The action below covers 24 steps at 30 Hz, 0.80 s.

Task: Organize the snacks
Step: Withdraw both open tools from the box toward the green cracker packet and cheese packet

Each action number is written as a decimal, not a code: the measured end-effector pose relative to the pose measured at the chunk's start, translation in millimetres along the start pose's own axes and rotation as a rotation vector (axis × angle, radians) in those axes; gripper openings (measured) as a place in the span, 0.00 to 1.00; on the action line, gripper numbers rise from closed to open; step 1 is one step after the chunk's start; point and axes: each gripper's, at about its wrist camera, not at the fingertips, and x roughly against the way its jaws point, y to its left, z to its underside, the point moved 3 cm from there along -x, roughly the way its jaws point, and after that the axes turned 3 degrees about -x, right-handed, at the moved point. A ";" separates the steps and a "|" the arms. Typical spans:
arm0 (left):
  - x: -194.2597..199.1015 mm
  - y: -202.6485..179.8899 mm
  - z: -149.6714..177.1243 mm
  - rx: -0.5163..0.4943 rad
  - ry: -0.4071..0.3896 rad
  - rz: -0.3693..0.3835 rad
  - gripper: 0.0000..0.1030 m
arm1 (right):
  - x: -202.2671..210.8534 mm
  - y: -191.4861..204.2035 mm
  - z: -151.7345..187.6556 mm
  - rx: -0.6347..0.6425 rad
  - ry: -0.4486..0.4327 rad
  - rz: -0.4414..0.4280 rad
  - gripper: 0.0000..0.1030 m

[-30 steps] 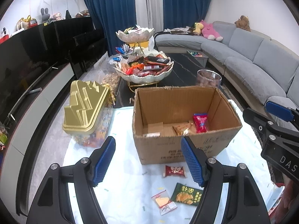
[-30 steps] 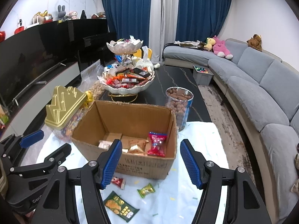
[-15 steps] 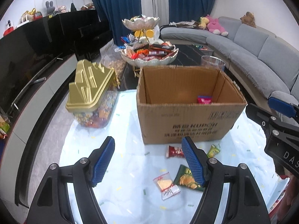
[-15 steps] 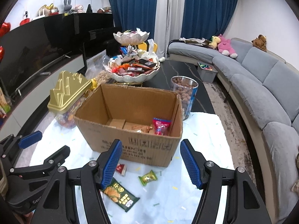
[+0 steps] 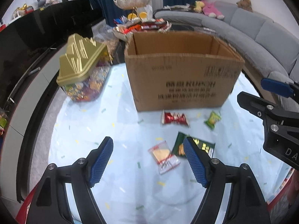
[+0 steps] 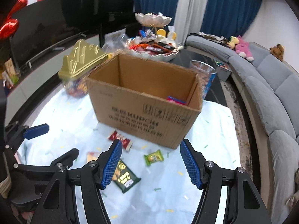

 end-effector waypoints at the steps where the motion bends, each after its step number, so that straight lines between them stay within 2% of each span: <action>1: -2.3 -1.9 2.2 -0.004 0.010 0.005 0.75 | -1.4 0.7 1.6 0.009 0.006 -0.003 0.64; 13: -27.1 -15.5 20.6 -0.025 0.114 0.052 0.76 | -26.6 5.2 17.7 0.053 0.135 -0.063 0.64; 19: -42.7 -16.7 23.5 -0.002 0.200 0.078 0.76 | -44.9 8.2 23.7 0.082 0.233 -0.102 0.64; 24: -53.2 -19.0 21.6 0.001 0.234 0.086 0.76 | -61.9 10.1 29.3 0.129 0.332 -0.132 0.63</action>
